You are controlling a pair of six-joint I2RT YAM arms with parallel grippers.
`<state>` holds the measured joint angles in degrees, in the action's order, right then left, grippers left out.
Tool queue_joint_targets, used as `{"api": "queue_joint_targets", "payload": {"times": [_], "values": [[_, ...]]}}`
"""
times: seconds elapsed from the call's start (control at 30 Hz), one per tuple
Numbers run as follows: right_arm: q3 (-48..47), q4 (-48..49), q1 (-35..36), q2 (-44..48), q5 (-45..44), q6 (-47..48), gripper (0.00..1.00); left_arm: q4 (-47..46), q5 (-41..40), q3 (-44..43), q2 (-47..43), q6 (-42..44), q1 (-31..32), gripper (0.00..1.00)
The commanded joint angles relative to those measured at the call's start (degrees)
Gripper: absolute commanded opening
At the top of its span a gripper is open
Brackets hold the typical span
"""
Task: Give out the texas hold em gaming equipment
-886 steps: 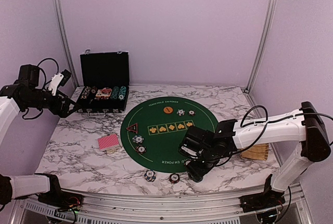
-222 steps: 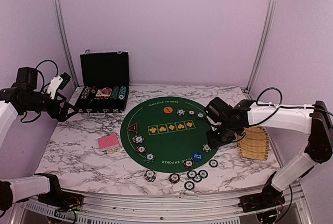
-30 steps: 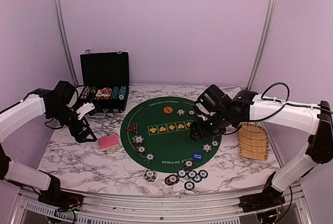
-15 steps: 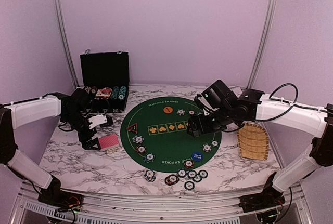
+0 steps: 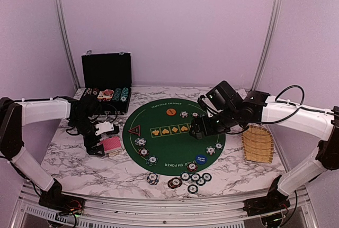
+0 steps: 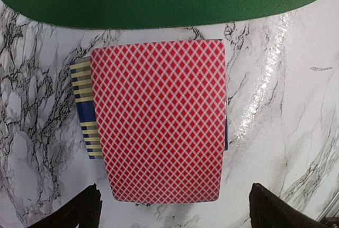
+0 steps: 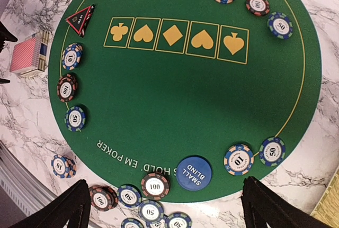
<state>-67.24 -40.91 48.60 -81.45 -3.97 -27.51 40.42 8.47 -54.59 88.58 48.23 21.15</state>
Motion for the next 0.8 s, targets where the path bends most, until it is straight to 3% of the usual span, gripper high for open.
{"api": "queue_joint_targets", "payload": {"times": [0.0, 0.77], "values": [[0.1, 0.4, 0.4, 1.9, -0.2, -0.7, 0.97, -0.3, -0.7, -1.7, 2.0, 0.5, 0.5, 0.99], [-0.3, -0.7, 0.4, 2.3, -0.4, -0.7, 0.97, -2.6, -3.8, -2.9, 6.9, -0.3, 1.7, 0.99]]}}
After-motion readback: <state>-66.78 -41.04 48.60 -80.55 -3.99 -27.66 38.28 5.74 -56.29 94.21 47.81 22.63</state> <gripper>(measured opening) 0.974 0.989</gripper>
